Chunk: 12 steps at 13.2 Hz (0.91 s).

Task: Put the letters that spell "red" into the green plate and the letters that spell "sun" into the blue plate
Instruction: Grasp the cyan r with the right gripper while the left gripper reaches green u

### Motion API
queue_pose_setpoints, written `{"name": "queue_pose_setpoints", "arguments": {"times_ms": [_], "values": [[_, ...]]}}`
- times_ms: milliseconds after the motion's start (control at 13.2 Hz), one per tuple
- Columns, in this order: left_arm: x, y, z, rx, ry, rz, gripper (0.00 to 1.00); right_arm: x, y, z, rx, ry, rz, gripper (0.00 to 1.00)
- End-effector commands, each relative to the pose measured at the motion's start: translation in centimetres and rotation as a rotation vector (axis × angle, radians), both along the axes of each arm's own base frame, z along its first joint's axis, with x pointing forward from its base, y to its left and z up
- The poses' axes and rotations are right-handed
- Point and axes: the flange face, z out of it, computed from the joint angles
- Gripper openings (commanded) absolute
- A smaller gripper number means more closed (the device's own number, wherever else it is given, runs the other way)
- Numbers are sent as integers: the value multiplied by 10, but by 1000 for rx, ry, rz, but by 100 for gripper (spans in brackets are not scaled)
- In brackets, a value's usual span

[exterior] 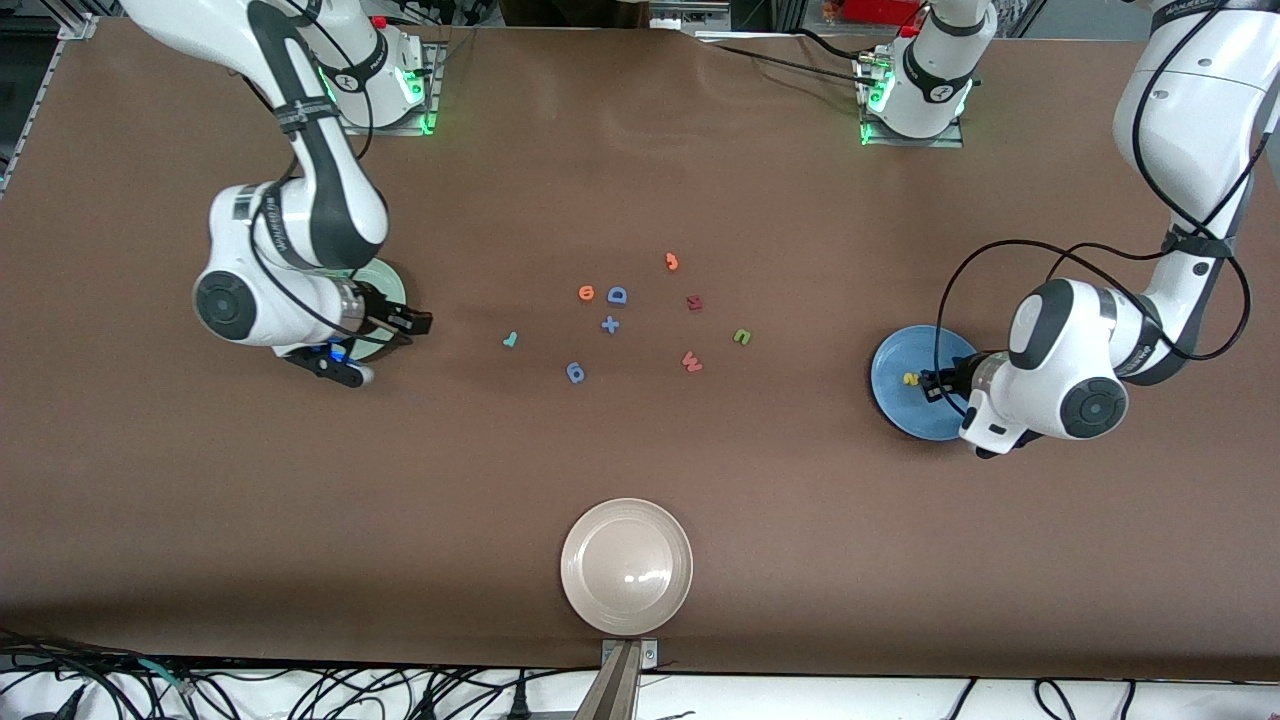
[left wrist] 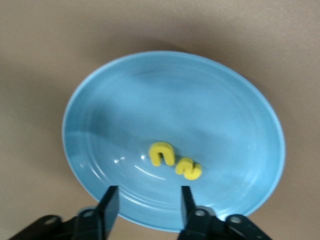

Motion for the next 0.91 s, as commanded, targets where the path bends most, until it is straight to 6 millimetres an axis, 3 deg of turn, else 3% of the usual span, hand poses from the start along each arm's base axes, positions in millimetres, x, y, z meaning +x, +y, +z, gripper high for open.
{"name": "queue_pose_setpoints", "arguments": {"times_ms": [0, 228, 455, 834], "values": [[-3, 7, 3, -1, 3, -51, 100, -5, 65, -33, -50, -35, -43, 85], [-6, -19, 11, 16, 27, -43, 100, -16, 108, -69, -90, -90, -93, 85], [-14, -81, 21, 13, 27, -84, 100, -18, 121, -88, -76, -121, -112, 84], [-27, -143, 31, -61, 20, -188, 100, -17, 122, -98, -80, -145, -112, 81]]}}
